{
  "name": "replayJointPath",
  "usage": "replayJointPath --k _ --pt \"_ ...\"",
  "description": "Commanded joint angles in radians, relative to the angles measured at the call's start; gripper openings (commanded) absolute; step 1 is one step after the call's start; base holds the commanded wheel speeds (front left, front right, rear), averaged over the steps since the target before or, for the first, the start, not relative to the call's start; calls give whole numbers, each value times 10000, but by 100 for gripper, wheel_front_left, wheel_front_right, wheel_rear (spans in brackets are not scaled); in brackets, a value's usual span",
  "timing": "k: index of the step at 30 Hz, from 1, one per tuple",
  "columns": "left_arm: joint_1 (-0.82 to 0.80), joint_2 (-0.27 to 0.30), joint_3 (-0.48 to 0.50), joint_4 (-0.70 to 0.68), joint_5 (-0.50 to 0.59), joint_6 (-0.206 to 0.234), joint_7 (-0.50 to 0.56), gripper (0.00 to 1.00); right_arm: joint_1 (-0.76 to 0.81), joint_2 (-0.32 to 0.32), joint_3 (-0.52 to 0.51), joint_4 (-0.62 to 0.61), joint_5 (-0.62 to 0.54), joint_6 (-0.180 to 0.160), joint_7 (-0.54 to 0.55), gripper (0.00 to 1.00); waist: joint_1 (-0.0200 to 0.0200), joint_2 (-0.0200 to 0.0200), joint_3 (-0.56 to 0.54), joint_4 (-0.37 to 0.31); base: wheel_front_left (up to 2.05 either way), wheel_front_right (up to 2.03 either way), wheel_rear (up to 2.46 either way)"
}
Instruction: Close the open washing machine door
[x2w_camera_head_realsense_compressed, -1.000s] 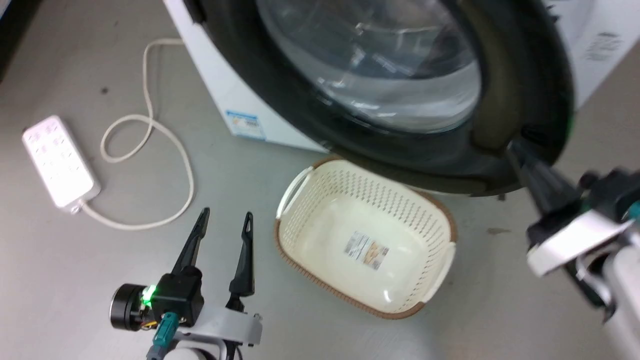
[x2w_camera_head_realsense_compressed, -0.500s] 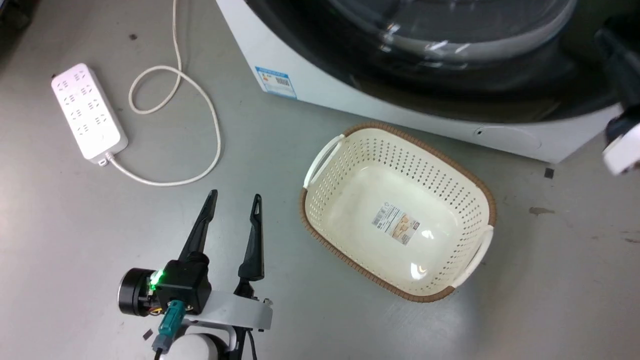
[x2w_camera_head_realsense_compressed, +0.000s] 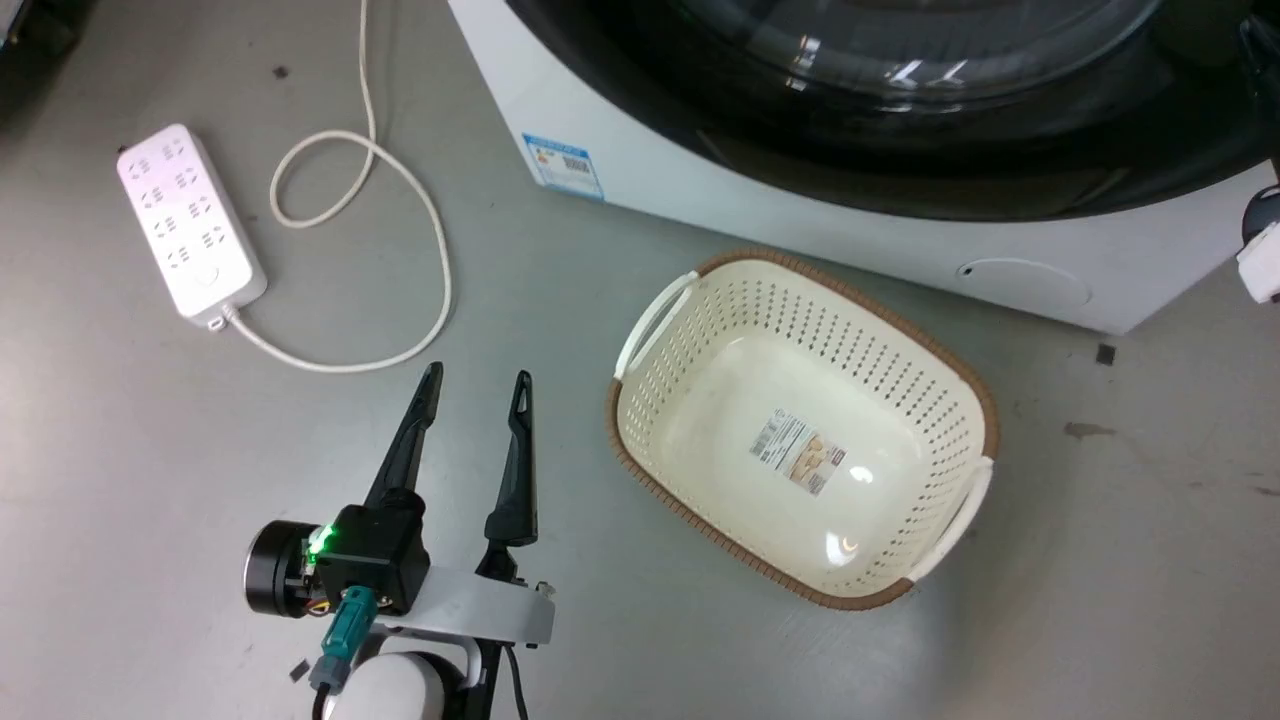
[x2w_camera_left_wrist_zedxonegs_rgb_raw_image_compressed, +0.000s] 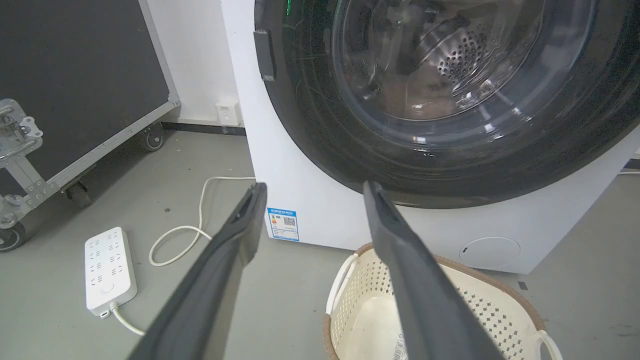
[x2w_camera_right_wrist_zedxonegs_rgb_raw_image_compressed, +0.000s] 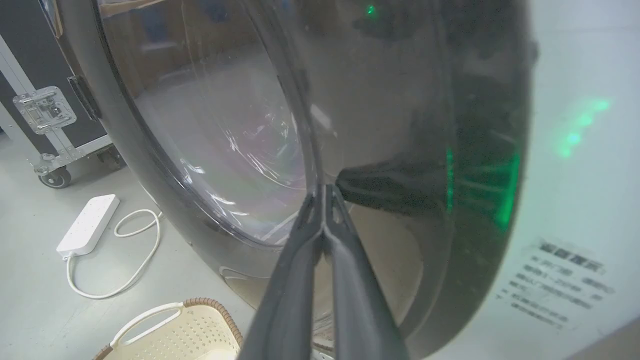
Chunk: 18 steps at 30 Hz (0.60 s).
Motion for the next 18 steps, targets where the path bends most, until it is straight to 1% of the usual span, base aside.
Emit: replayJointPath --k 1,4,5,6,9,12,15,18 --pt "-38 -11 44 19 -33 56 -53 100 -167 -99 -36 198 72 -107 -179 0 0 0 -209 -110 0 0 0" --pt "20 -11 106 105 -50 -3 -53 100 122 84 136 376 187 -107 -390 0 0 0 -582 -265 0 0 0" --pt "43 -11 140 148 -58 -22 -53 100 263 212 113 402 354 -107 -470 56 0 0 -753 -331 0 0 0" --pt "85 -12 186 207 -52 -35 -53 100 428 327 97 406 496 -107 -540 100 0 0 -911 -406 0 0 0" --pt "226 -12 367 385 -102 -54 -53 100 1062 515 214 249 377 -107 -779 100 0 0 -1440 -676 0 0 0" --pt "377 -12 509 629 -189 -157 -53 100 1856 750 -47 -26 167 -107 -922 100 0 0 -1969 -944 0 0 0" --pt "524 -8 666 877 -221 -284 -53 100 2790 1100 -791 -651 -200 -107 -968 100 0 0 -2444 -1231 0 0 0" --pt "657 52 809 1012 -168 -437 -53 100 4008 1569 -1696 -1836 -1158 -107 -974 100 0 0 -2821 -1553 0 0 0"
